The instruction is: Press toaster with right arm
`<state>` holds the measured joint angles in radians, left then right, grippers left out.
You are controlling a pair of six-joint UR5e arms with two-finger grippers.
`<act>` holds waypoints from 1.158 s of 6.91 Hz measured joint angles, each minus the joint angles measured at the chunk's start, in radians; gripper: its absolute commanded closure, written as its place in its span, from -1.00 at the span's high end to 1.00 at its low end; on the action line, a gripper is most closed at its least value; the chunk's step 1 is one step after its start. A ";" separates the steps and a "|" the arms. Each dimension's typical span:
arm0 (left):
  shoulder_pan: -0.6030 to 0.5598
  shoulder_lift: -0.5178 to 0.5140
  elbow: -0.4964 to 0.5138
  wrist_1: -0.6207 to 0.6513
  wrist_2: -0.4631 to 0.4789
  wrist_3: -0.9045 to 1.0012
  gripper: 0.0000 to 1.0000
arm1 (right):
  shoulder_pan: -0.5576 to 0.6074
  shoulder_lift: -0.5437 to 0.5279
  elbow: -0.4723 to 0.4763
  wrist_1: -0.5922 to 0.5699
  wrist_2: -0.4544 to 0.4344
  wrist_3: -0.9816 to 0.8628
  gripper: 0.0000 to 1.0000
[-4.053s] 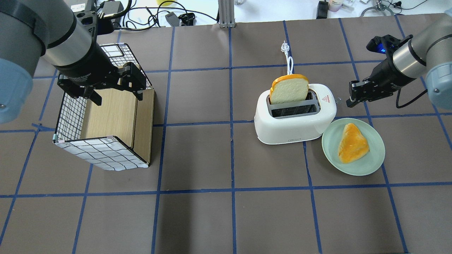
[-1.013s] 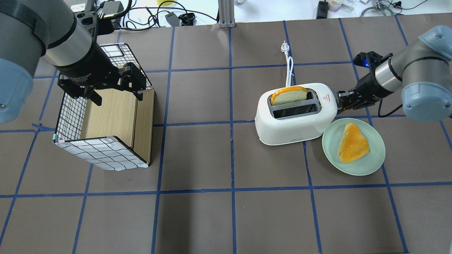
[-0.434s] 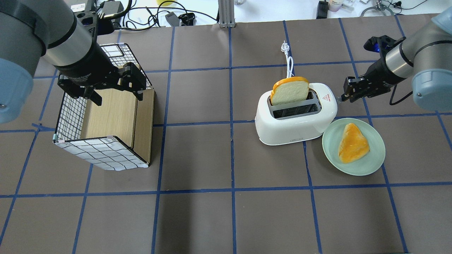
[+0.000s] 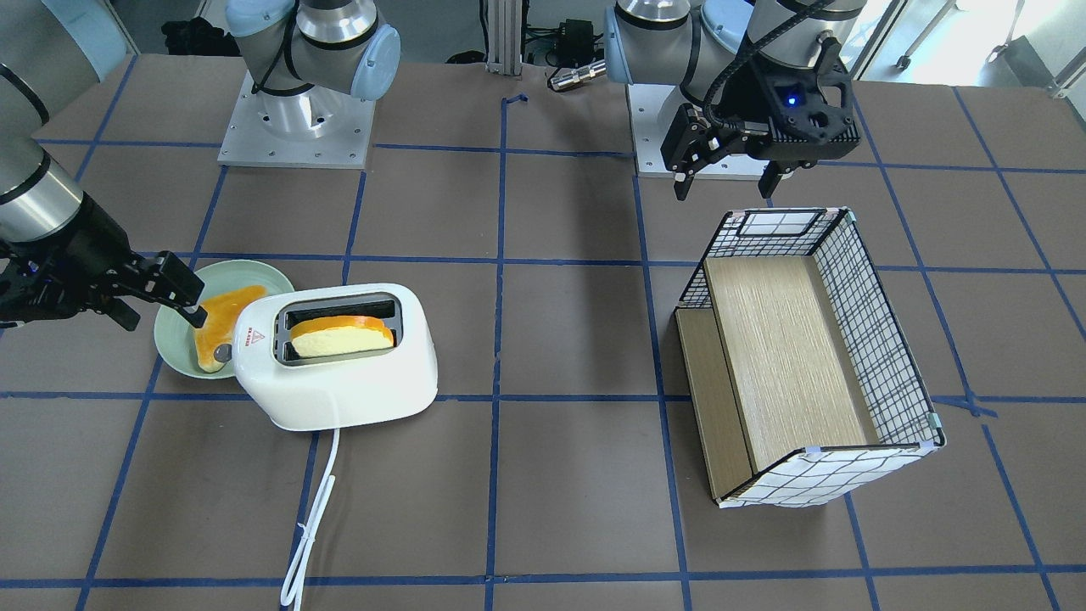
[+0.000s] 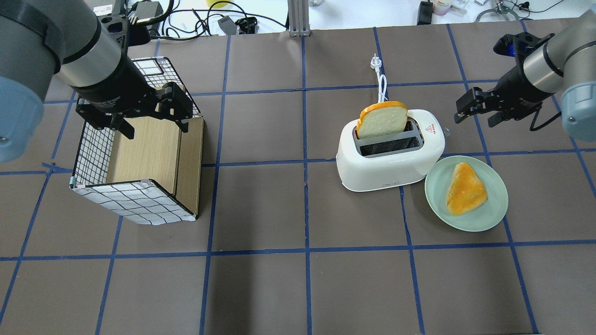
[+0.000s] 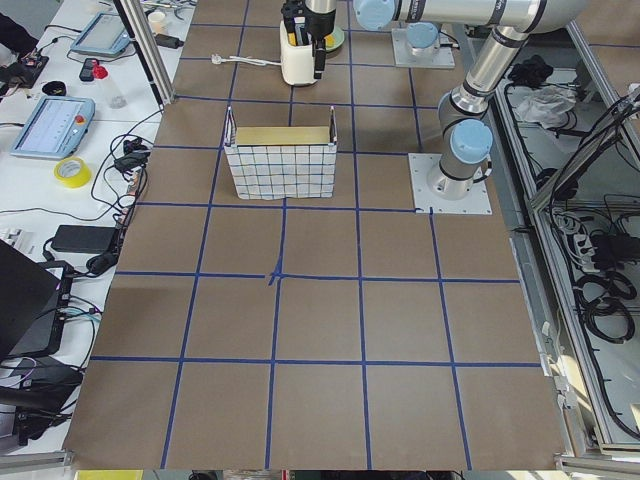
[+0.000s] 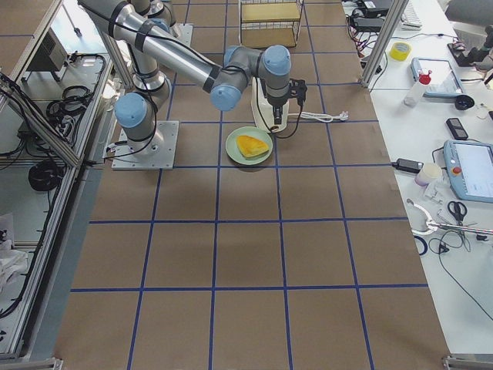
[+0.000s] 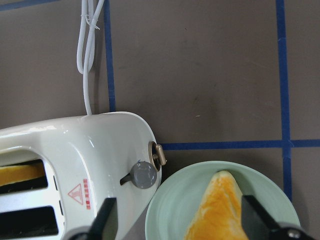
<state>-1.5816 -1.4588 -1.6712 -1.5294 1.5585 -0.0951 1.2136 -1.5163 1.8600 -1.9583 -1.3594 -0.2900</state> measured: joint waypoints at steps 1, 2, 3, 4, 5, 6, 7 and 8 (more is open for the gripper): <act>0.000 0.000 0.000 0.000 0.000 0.000 1.00 | 0.001 -0.027 -0.049 0.092 -0.030 0.004 1.00; 0.000 0.000 0.000 0.000 0.000 0.000 1.00 | 0.003 -0.045 -0.110 0.183 -0.051 0.005 1.00; 0.000 0.000 0.000 0.000 0.000 0.000 1.00 | 0.008 -0.054 -0.162 0.248 -0.068 0.006 1.00; 0.000 0.000 0.000 0.000 0.000 0.000 1.00 | 0.024 -0.060 -0.191 0.278 -0.077 0.021 1.00; 0.000 0.000 0.000 0.000 0.000 0.000 1.00 | 0.069 -0.065 -0.204 0.288 -0.092 0.075 1.00; 0.000 0.000 0.000 0.000 0.000 0.000 1.00 | 0.138 -0.067 -0.211 0.288 -0.119 0.147 1.00; 0.000 0.000 0.000 0.000 0.000 0.000 1.00 | 0.208 -0.067 -0.213 0.285 -0.142 0.216 1.00; 0.000 0.000 0.000 0.000 0.000 0.000 1.00 | 0.263 -0.066 -0.213 0.283 -0.152 0.279 1.00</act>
<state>-1.5815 -1.4588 -1.6714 -1.5294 1.5585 -0.0951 1.4763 -1.5818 1.6465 -1.6749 -1.5115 -0.0109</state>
